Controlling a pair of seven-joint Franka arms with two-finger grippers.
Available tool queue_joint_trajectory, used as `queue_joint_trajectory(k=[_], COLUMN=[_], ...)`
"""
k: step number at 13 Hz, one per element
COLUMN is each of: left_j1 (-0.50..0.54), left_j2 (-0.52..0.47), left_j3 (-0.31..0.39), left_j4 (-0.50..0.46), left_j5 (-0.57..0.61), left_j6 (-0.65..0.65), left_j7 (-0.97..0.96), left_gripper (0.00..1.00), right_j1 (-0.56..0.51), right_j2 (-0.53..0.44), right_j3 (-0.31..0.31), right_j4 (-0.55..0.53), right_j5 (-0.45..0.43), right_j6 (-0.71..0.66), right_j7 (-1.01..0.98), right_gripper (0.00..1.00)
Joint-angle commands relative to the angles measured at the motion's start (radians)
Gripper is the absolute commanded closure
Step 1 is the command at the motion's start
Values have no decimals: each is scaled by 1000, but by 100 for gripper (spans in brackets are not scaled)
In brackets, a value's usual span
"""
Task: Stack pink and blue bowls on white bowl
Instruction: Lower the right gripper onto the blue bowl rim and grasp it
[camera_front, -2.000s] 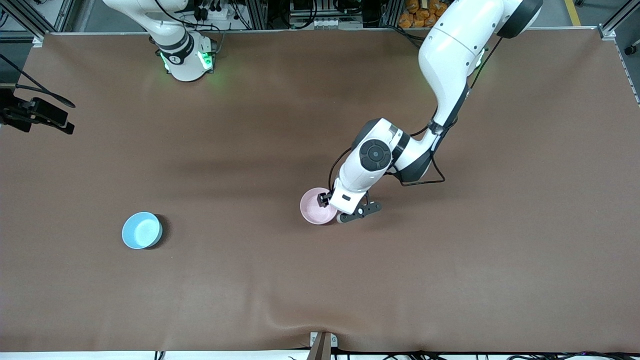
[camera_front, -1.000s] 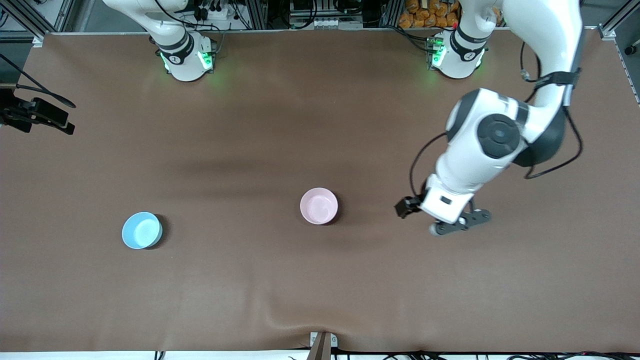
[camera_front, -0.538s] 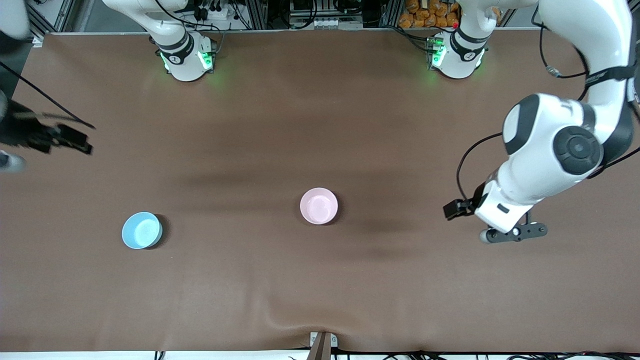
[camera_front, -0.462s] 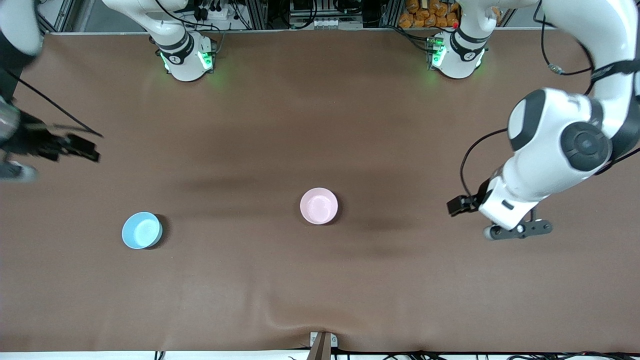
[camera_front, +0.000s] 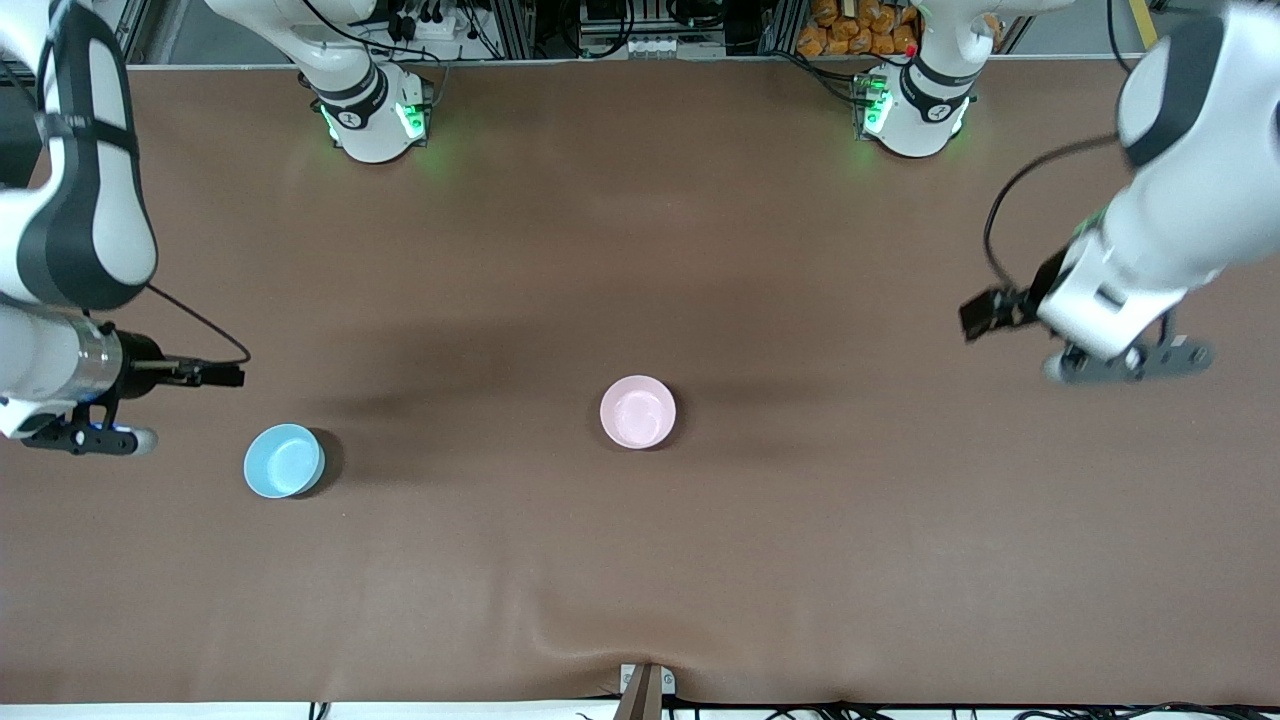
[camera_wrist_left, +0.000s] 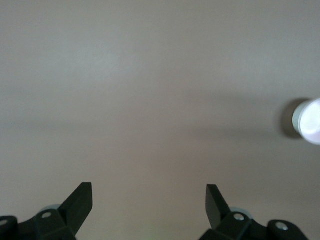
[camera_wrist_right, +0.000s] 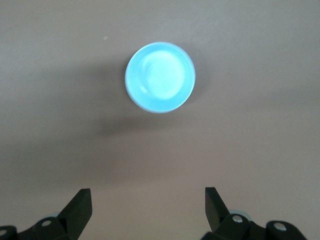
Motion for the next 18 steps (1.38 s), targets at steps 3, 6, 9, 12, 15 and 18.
queue_joint_trajectory(k=[3, 6, 9, 12, 15, 18], left_j1=[36, 34, 27, 28, 28, 27], left_j2=[-147, -148, -143, -144, -143, -140], left_j3=[24, 81, 153, 167, 176, 174], left_j4=[-29, -24, 2, 5, 5, -3], left_j5=[-2, -16, -30, -24, -21, -19], left_j6=[-110, -101, -101, -101, -101, -98], left_j7=[115, 211, 263, 308, 316, 316], left_gripper=[0, 0, 0, 0, 0, 0], right_j1=[-50, -76, -81, -78, -81, -81], right_j2=[138, 201, 257, 275, 284, 284], right_j3=[9, 9, 8, 9, 8, 8], right_j4=[-7, -47, -53, -81, -121, -136], right_j5=[-40, -42, -42, -42, -42, -42], right_j6=[194, 373, 399, 431, 494, 497], right_j7=[-44, -93, -95, -89, -89, -95], right_gripper=[0, 0, 0, 0, 0, 67])
